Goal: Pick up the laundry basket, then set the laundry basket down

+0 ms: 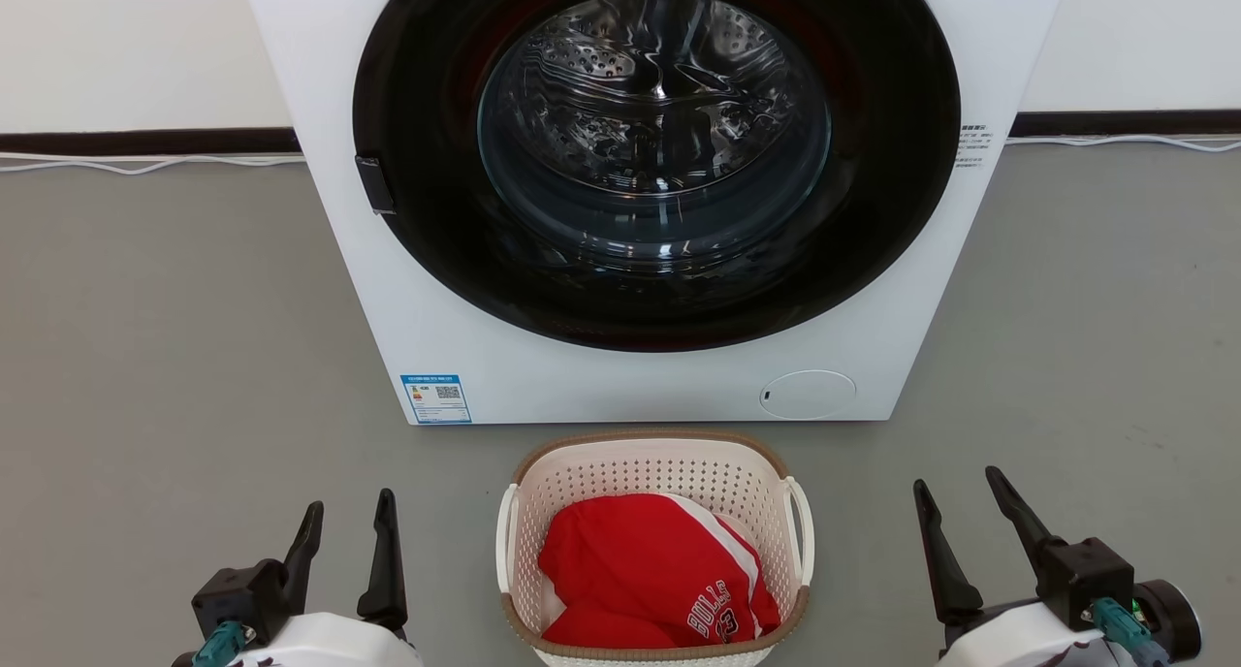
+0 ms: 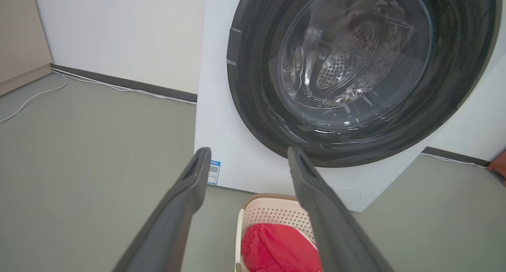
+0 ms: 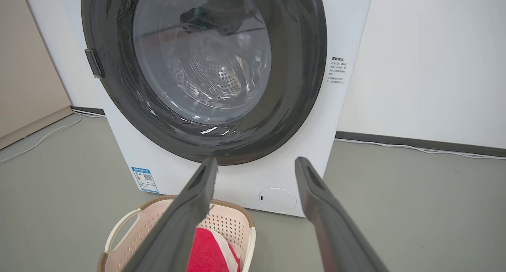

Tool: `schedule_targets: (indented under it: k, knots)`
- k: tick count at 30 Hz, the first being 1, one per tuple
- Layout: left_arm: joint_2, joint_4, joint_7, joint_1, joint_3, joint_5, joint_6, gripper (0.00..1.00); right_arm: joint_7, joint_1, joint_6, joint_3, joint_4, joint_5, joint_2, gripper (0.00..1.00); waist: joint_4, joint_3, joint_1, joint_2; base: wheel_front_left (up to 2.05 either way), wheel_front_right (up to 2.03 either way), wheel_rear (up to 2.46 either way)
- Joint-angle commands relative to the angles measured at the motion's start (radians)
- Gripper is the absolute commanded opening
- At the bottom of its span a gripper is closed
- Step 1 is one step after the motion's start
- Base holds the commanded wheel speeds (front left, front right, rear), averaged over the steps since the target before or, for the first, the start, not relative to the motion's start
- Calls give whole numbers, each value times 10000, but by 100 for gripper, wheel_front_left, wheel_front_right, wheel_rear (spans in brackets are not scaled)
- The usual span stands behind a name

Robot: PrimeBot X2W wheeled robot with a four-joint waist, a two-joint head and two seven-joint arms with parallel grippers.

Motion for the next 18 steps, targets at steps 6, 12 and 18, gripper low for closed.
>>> schedule_targets:
  k: [6, 12, 18]
  knots:
    - [114, -263, -137, -516, 233, 194, 61, 100, -208, -500, 63, 228, -243, -250, -115, 100, 4, 28, 0, 0, 0, 0, 0]
    - [114, -236, -137, -531, 229, 214, 70, 100, -208, -513, 63, 207, -260, -236, -98, 100, -2, 66, 0, 0, 0, 0, 0]
    - [114, -204, -137, -552, 241, 209, 62, 100, -208, -522, 63, 176, -247, -216, -79, 100, -5, 102, 0, 0, 0, 0, 0]
